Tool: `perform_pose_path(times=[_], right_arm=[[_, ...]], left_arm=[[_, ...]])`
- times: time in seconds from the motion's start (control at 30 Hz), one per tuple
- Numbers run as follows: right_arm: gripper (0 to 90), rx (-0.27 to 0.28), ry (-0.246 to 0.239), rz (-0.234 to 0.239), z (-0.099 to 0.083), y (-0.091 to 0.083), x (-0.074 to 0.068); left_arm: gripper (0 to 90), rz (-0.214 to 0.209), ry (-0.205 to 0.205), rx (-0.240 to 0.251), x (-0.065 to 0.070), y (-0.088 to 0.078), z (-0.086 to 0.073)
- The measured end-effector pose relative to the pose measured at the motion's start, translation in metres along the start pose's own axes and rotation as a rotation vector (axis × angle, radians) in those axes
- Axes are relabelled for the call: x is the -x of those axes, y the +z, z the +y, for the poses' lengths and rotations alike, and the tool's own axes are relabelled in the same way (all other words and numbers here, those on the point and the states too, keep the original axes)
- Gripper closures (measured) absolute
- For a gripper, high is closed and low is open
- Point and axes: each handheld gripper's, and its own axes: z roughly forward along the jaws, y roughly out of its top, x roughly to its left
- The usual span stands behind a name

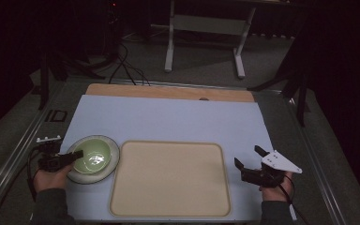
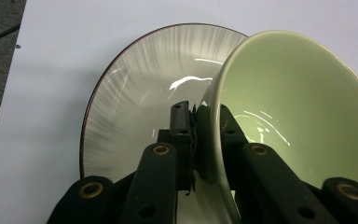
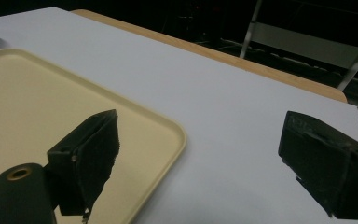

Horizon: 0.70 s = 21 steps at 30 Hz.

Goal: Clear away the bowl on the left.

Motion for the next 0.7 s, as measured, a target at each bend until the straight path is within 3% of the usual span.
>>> perform_pose_path(times=[0.7], right_arm=[[11.8, 0.005, 0.003, -0.003, 0.0001, -0.0007, 0.0010]], left_arm=[[81.7, -0.016, -0.005, 0.039, 0.0061, -0.0067, 0.0006]])
